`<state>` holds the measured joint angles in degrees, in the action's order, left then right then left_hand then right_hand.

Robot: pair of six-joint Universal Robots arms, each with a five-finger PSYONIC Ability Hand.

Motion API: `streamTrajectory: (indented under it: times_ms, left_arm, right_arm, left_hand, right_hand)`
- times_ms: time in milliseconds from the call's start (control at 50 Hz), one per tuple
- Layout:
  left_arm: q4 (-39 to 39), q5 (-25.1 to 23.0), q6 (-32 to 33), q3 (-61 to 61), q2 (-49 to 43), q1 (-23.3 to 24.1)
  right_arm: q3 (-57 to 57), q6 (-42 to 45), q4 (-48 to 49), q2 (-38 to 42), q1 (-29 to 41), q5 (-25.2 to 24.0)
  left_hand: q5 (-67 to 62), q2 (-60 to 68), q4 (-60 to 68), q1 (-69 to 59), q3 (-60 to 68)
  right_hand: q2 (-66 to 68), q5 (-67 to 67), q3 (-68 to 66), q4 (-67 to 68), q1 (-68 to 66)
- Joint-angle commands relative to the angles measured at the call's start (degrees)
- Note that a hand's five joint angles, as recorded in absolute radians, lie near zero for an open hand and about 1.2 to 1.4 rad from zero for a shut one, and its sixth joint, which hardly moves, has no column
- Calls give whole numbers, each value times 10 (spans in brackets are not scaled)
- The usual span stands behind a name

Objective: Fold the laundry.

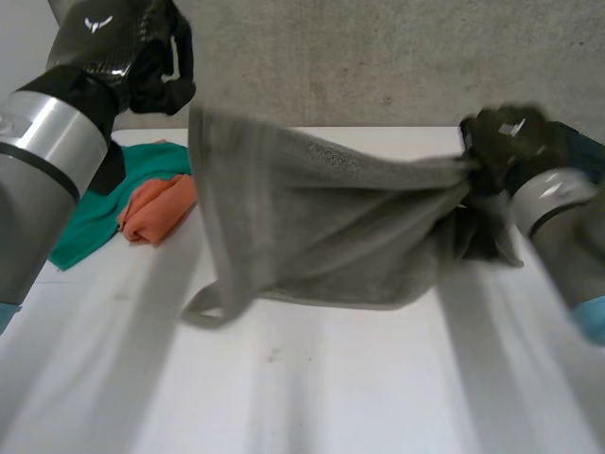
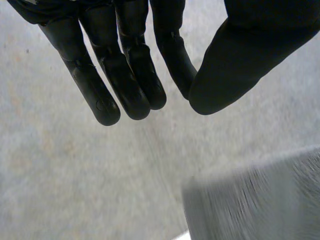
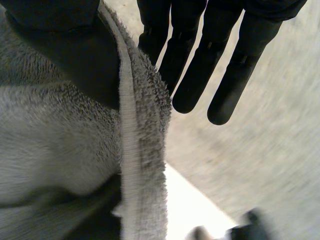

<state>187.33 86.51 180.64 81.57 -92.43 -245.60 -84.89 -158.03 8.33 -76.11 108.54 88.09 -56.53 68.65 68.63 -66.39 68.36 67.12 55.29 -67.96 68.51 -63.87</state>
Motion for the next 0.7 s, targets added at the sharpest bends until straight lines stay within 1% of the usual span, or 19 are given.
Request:
streamTrajectory:
  times_ms: [20, 60, 80, 100, 140, 180, 200, 260, 280, 340, 360, 420, 440, 500, 580, 700]
  left_arm:
    - [-57, -5, 51, 45, -14, -16]
    - [-65, -4, 77, 65, -35, -15]
    - [-65, -4, 89, 72, -48, -15]
    - [-65, -5, 97, 77, -57, -15]
    - [-66, -5, 115, 89, -88, -10]
    - [-65, -5, 119, 94, -105, -3]
    - [-58, -5, 118, 95, -120, 6]
    - [-46, -5, 118, 89, -144, 23]
    - [-36, -4, 117, 85, -157, 35]
    - [-15, -4, 116, 82, -165, 53]
    - [4, -3, 115, 80, -166, 67]
    - [29, -3, 110, 77, -169, 90]
    - [43, -3, 104, 76, -173, 106]
    - [60, -3, 93, 69, -182, 126]
    - [75, -3, 73, 32, -242, 163]
    - [74, 1, 70, -29, -311, 191]
  right_arm:
    - [116, 149, -260, -75, -17, -35]
    - [134, 155, -308, -75, -19, -41]
    - [144, 159, -347, -70, -20, -47]
    - [147, 160, -361, -67, -21, -49]
    - [146, 164, -373, -52, -19, -59]
    - [141, 164, -371, -37, -12, -65]
    - [140, 163, -370, -29, -11, -67]
    - [130, 160, -366, 2, -11, -64]
    - [128, 159, -365, 9, -10, -63]
    - [119, 155, -352, 29, 6, -61]
    - [116, 154, -349, 31, 12, -60]
    - [110, 149, -335, 31, 36, -51]
    - [110, 147, -331, 32, 40, -48]
    - [110, 139, -322, 26, 48, -37]
    - [111, 127, -320, -8, 52, -35]
    - [113, 115, -320, -70, 57, -35]
  left_hand:
    - [-135, 113, 114, -136, 116]
    - [-135, 113, 114, -136, 116]
    - [-135, 113, 114, -136, 116]
    - [-135, 113, 114, -136, 116]
    - [-135, 113, 114, -136, 116]
    - [-135, 113, 114, -136, 116]
    - [-115, 94, 94, -116, 97]
    - [335, -356, -356, 333, -353]
    - [434, -456, -455, 433, -453]
    - [464, -485, -485, 462, -482]
    - [484, -505, -505, 482, -502]
    - [484, -505, -505, 483, -502]
    - [484, -505, -505, 483, -502]
    - [479, -500, -500, 478, -497]
    - [474, -495, -495, 473, -492]
    - [471, -492, -492, 469, -489]
  right_hand:
    - [129, 147, -120, 115, -161]
    - [129, 147, -120, 115, -161]
    - [129, 147, -120, 115, -161]
    - [129, 147, -120, 115, -161]
    - [129, 147, -120, 115, -161]
    - [129, 147, -120, 115, -161]
    - [129, 147, -120, 115, -161]
    - [129, 147, -120, 115, -161]
    - [129, 147, -120, 115, -161]
    - [129, 147, -120, 115, -161]
    - [129, 147, -120, 115, -161]
    - [129, 147, -120, 115, -161]
    - [129, 147, -120, 115, -161]
    - [129, 147, -120, 115, -161]
    - [129, 147, -120, 115, -161]
    - [129, 147, -120, 115, -161]
